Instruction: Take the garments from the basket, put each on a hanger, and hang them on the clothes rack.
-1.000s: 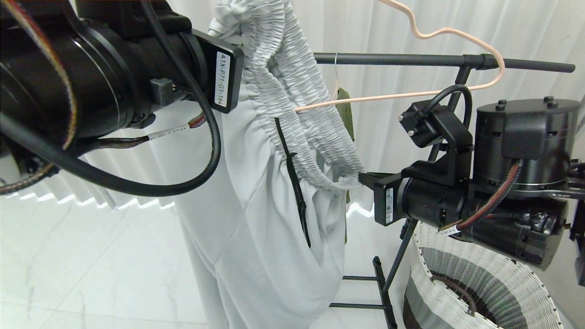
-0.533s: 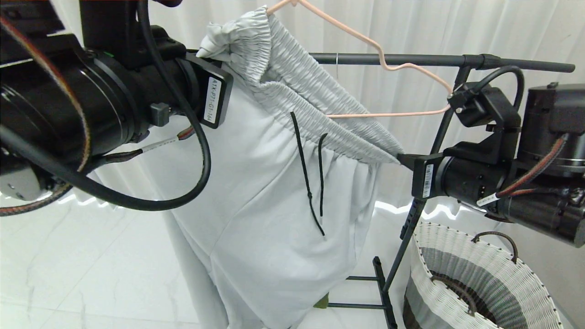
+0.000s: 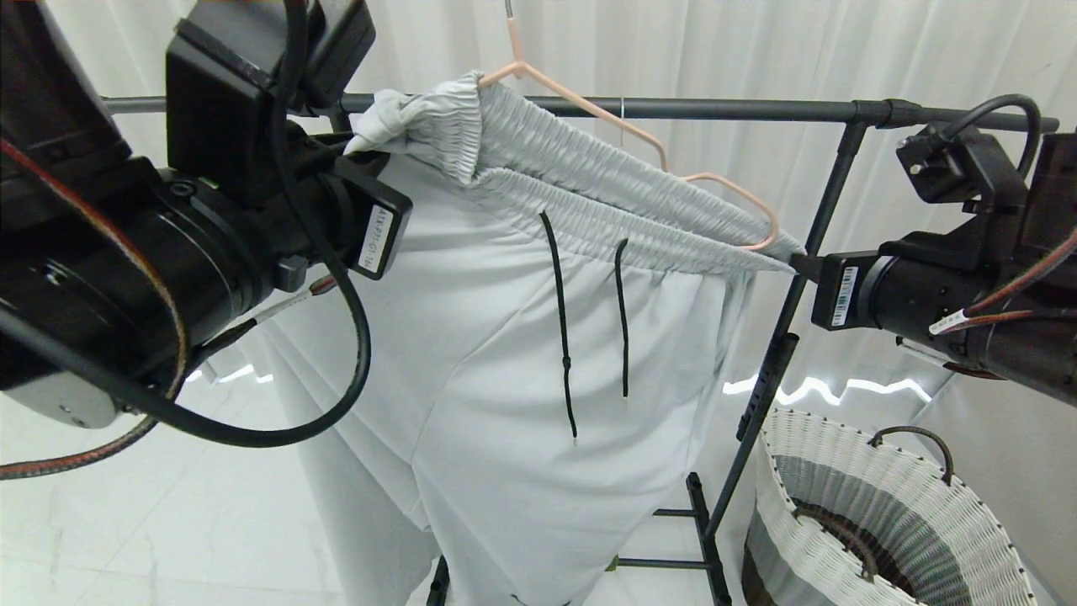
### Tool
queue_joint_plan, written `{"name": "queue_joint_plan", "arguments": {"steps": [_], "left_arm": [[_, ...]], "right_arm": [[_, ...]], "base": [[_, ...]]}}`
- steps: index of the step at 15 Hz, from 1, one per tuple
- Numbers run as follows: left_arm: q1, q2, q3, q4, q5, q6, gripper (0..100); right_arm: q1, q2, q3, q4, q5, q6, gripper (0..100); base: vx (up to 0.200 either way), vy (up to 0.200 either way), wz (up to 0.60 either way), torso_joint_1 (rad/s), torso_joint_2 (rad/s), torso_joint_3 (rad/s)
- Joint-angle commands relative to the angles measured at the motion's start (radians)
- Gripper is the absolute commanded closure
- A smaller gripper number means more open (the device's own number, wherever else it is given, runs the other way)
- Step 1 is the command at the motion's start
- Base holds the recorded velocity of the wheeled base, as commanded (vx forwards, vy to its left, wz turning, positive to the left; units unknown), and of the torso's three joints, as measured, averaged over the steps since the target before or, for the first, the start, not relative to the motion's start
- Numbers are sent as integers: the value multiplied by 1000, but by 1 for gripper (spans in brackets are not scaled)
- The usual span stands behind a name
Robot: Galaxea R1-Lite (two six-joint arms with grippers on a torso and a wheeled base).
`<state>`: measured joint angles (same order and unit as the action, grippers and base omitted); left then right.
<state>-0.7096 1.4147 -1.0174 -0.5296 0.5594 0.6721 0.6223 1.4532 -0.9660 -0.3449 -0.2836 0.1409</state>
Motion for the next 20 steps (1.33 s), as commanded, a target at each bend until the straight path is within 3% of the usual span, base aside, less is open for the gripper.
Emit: {"name": "queue_joint_plan", "arguments": {"steps": [1,6,9,17,20], "left_arm": [[1,-28,31,0,-7,4,100],[9,-42,120,0,-49,52,100],[25,-42,163,0,-59,70,100],[28,-33,197,-1,-55,64,100],[28,-23,204,-1,-36,58,100]], "right_arm": [[-15,-4,-2,-2,-2,0,100],[-7,-39,-4,-2,11,-17,100],[40,-80,-4,4,29,-20,100],[307,-74,-19,4,37,-20,100],[347,-40,-48,0,31,-20,100]], "base": [[0,0,0,0,0,0],[0,0,0,0,0,0],[0,0,0,0,0,0],[0,0,0,0,0,0],[0,0,0,0,0,0]]}}
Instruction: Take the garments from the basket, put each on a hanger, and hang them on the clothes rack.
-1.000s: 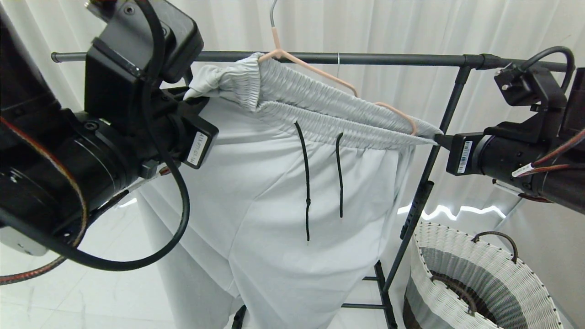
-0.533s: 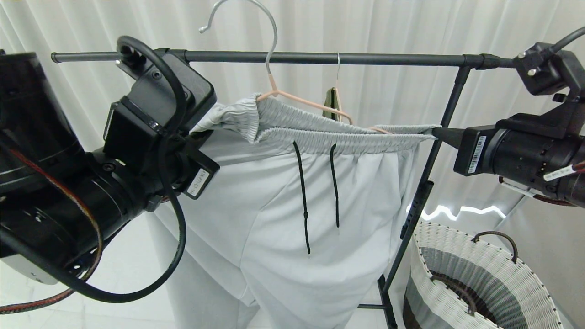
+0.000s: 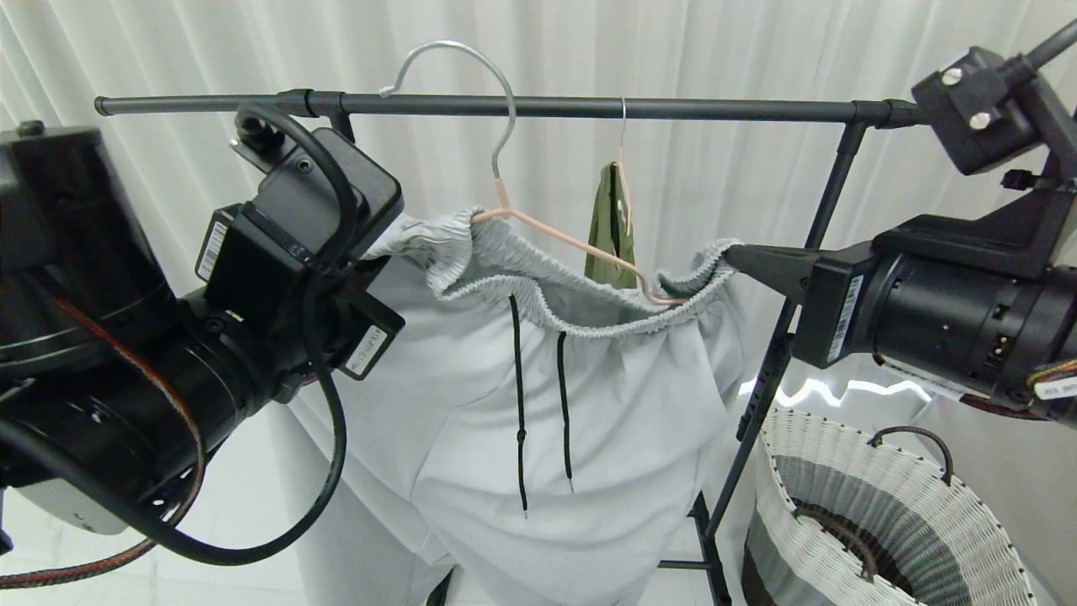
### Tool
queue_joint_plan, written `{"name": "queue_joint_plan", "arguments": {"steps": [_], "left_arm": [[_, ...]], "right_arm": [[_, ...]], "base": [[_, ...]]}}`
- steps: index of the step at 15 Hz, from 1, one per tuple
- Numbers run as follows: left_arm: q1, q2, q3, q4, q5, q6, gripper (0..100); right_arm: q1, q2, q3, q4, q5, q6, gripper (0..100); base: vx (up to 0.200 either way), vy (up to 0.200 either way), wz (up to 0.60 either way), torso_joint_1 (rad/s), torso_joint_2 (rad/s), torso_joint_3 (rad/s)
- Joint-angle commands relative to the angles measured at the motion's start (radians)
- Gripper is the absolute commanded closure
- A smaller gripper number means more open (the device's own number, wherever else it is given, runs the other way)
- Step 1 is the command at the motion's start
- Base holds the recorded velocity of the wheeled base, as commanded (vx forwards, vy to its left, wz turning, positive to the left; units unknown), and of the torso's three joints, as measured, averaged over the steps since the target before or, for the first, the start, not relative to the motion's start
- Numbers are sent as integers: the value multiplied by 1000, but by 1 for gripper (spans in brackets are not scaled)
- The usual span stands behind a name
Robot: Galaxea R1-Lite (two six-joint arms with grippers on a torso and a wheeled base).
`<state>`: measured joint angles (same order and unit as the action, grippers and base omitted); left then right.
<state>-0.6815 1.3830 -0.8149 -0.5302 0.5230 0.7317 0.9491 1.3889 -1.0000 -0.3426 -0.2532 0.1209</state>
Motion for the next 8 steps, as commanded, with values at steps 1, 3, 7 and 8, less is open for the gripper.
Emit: {"name": "queue_joint_plan", "arguments": {"steps": [1,3,7,8], "left_arm": [[0,11,2,-1,3,-2,100],[0,25,0,-2,5,-28,100],[46,14,13,-2,103,-49,100],[72,11,16,-2,141,-57,100]], "right_arm": [[25,36,-26,-4,-1,0,100],[42,73,-74,-4,-3,0,100],[42,73,-81,-3,-17,0,100],[37,53,-75,4,-28,0,100]], "base": [[0,0,0,0,0,0],[0,0,0,0,0,0],[0,0,0,0,0,0],[0,0,0,0,0,0]]}}
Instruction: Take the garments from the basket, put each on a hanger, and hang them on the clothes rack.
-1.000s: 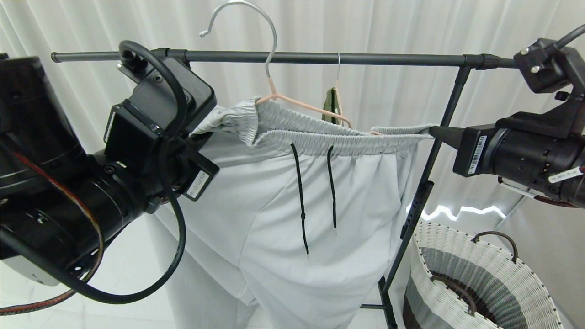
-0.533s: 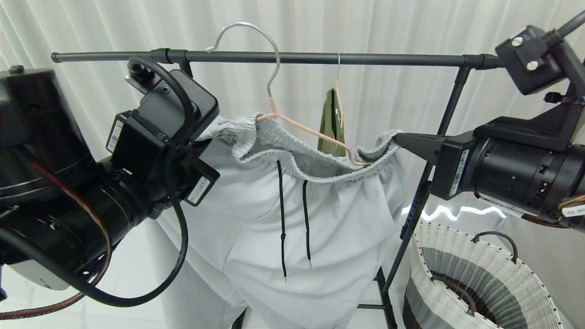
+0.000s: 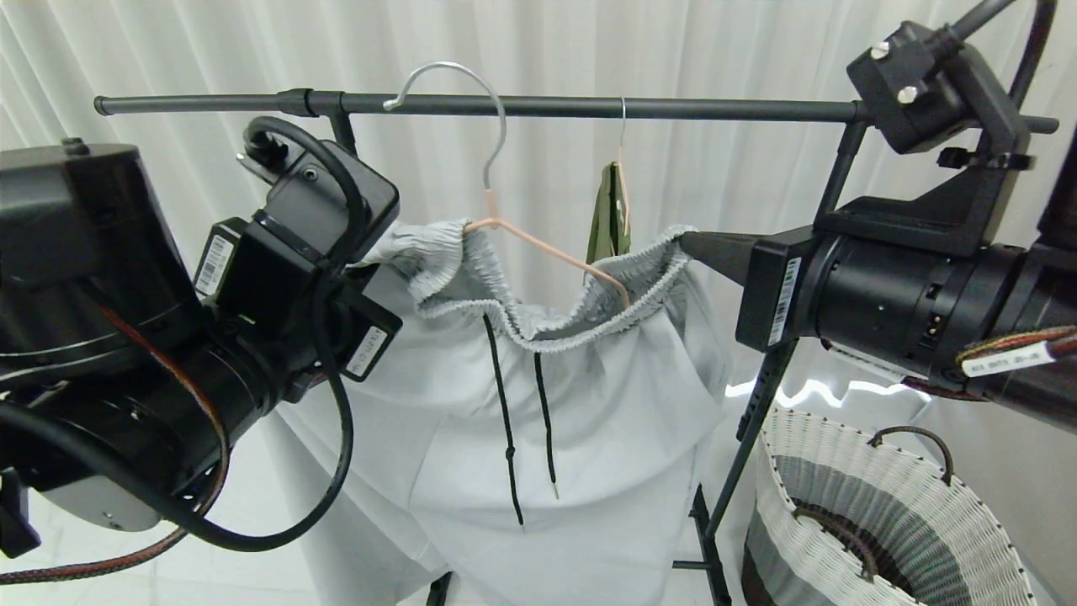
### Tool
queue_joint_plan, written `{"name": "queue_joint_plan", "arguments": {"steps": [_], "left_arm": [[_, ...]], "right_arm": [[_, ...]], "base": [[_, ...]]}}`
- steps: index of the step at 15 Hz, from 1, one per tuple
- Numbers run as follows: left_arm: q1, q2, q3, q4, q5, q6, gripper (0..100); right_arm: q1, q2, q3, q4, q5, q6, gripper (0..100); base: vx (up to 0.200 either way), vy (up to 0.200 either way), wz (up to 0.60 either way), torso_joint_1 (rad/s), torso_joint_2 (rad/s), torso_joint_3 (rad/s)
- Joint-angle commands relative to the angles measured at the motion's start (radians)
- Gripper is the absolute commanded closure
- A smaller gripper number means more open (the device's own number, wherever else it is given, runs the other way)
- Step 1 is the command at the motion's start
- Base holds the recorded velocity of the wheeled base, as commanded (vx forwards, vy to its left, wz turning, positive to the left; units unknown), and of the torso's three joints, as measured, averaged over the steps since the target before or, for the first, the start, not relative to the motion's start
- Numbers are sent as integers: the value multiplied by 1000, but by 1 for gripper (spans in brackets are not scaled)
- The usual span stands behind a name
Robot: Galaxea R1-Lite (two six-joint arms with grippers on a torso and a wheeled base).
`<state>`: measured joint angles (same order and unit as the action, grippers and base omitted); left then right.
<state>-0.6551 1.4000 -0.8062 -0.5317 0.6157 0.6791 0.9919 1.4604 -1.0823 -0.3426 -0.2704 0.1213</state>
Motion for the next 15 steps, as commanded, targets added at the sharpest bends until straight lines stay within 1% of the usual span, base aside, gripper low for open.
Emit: {"name": "queue_joint_plan", "arguments": {"steps": [1,3,4,5,7,9,11,13,15], "left_arm": [[52,-4,7,-1,64,-32,100],[42,5,5,-1,65,-89,100],[34,8,5,-1,65,-101,100],[11,16,-1,-1,65,-139,100],[-35,24,-19,-1,65,-196,100],[-64,37,-42,-1,70,-230,100],[-67,54,-74,-1,71,-237,100],[-67,68,-105,-1,71,-237,100],[-70,70,-111,-1,71,-237,100]], "right_arm": [[-9,-34,9,5,-12,1,100],[-2,-45,9,17,-10,1,100],[1,-45,9,20,-9,1,100],[19,-41,9,23,-7,1,100],[28,-34,9,23,-4,1,100],[50,-20,9,23,-4,1,100],[74,-11,13,22,-4,1,100],[77,-11,24,23,-9,1,100],[73,-18,27,25,-10,1,100]], "base": [[0,0,0,0,0,0],[0,0,0,0,0,0],[0,0,0,0,0,0],[0,0,0,0,0,0],[0,0,0,0,0,0],[0,0,0,0,0,0],[0,0,0,0,0,0],[0,0,0,0,0,0],[0,0,0,0,0,0]]}}
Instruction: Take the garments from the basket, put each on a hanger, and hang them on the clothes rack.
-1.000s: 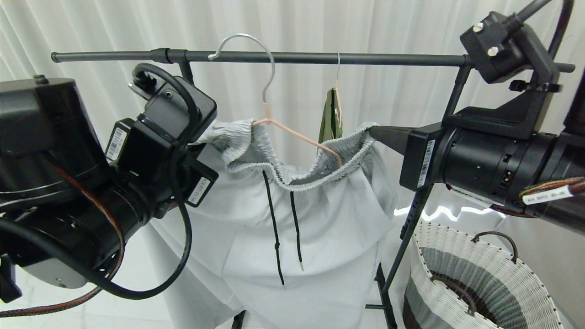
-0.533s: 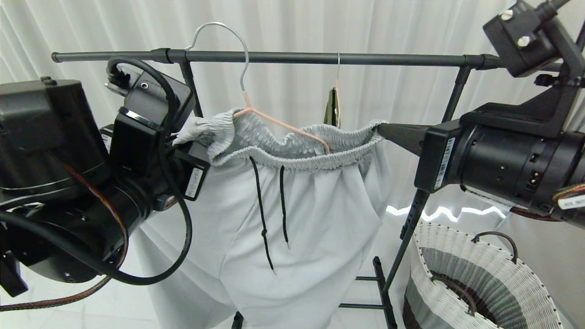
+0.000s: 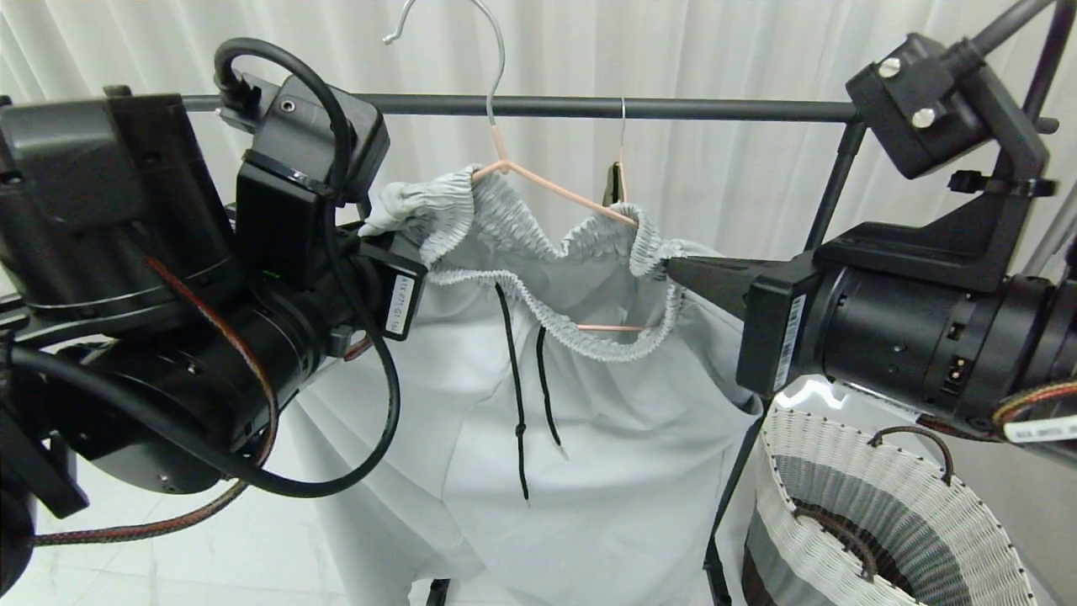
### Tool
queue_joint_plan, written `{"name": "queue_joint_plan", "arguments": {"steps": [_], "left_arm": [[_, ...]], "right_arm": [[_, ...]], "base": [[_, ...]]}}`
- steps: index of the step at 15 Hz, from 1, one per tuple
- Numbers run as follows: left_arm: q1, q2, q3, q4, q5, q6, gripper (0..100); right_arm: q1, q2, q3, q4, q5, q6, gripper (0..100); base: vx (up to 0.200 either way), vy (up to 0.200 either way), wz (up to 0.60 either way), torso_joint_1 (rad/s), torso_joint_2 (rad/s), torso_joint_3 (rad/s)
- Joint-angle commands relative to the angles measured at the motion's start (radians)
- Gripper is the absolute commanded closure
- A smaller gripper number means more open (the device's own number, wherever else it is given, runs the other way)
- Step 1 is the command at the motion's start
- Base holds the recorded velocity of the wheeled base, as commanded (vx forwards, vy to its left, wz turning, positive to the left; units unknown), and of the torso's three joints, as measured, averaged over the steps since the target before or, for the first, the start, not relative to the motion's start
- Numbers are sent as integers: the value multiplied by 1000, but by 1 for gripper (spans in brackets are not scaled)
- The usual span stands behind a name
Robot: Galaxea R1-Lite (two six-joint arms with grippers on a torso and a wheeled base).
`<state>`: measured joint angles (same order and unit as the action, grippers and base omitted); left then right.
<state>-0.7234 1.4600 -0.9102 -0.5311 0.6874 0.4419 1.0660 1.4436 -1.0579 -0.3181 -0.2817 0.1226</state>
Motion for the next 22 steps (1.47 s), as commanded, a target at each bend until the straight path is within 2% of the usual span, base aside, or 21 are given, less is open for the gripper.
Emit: {"name": "queue_joint_plan", "arguments": {"steps": [1,2,6,8,16,20,22], "left_arm": [[-2,8,-7,-1,0,0,100],[-2,6,-7,-1,-2,0,100],[-44,11,-9,-1,0,0,100],[-76,17,-9,-1,0,-2,100],[-176,16,-4,-1,0,-3,100],[-191,11,1,-3,-5,0,100],[-191,-7,8,-3,-17,9,100]], "right_arm": [[-8,-6,7,1,-2,-1,0],[-29,-11,12,13,-4,-24,0],[-149,-15,6,28,12,-302,0],[-181,3,-11,22,36,-383,0],[-247,130,-114,22,26,-488,0],[-245,130,-113,34,33,-491,0],[-276,133,-120,37,35,-492,0]], "base": [[0,0,0,0,0,0],[0,0,0,0,0,0],[0,0,0,0,0,0],[0,0,0,0,0,0],[0,0,0,0,0,0],[0,0,0,0,0,0],[0,0,0,0,0,0]]}}
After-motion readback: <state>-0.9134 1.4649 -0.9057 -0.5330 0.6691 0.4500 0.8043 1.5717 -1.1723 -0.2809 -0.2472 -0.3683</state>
